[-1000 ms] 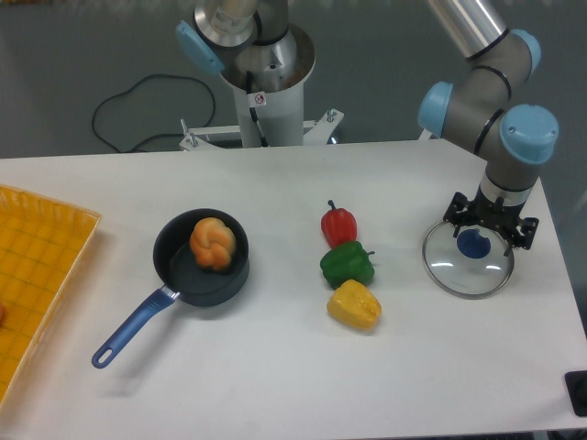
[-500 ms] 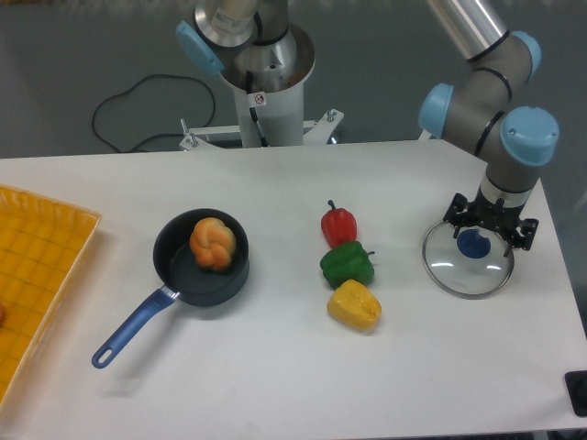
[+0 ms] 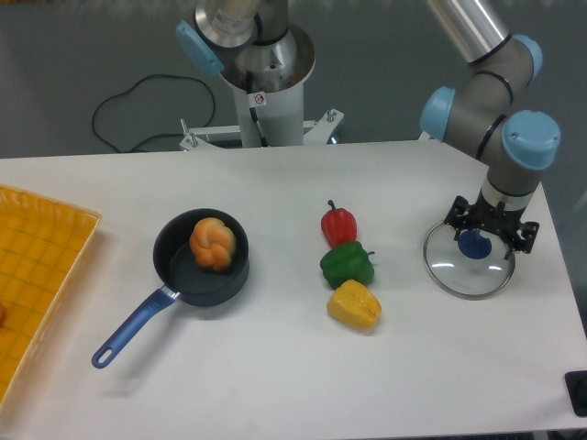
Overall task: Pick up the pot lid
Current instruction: 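Lower the open gripper down around the blue lid knob, then close the gripper on the blue knob of the glass lid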
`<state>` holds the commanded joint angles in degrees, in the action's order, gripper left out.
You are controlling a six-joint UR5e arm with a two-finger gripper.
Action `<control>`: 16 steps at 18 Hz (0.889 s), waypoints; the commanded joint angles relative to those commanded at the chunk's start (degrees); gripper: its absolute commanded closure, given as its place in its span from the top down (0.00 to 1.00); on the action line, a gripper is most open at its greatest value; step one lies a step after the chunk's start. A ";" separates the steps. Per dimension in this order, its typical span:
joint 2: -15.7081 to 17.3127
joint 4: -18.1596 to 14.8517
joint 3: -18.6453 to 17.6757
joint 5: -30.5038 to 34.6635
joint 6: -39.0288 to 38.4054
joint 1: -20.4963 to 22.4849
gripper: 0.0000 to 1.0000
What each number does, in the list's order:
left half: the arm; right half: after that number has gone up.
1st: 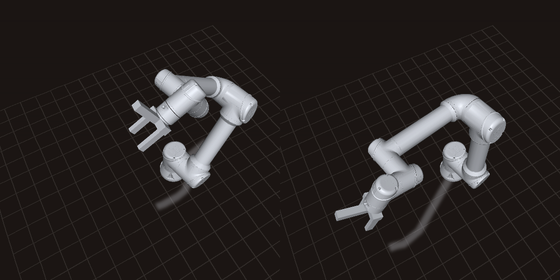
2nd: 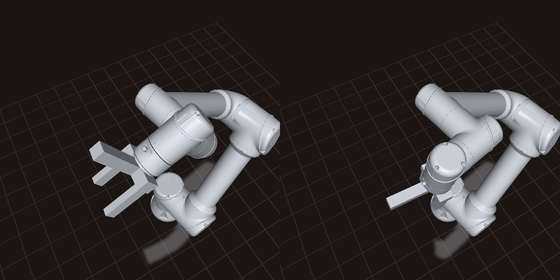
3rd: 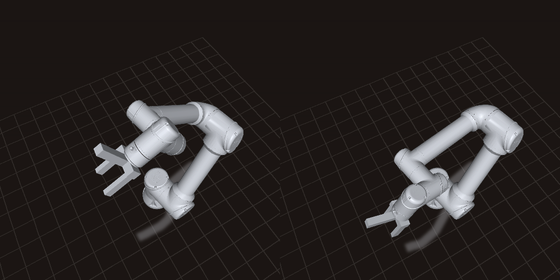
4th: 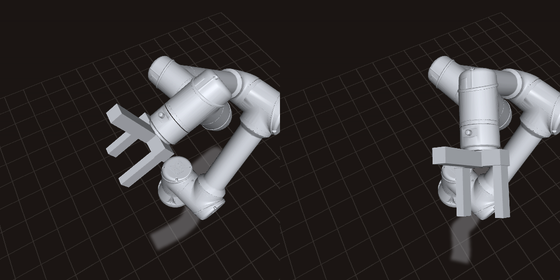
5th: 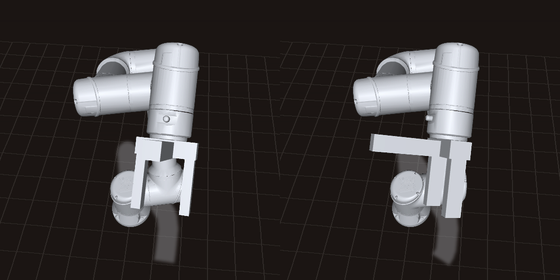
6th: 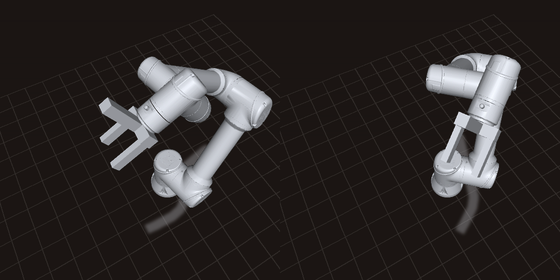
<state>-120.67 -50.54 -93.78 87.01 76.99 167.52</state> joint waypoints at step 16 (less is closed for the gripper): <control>0.09 -0.18 -0.97 0.00 0.18 -0.70 0.76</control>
<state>-120.59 -50.71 -94.75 87.01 77.17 166.82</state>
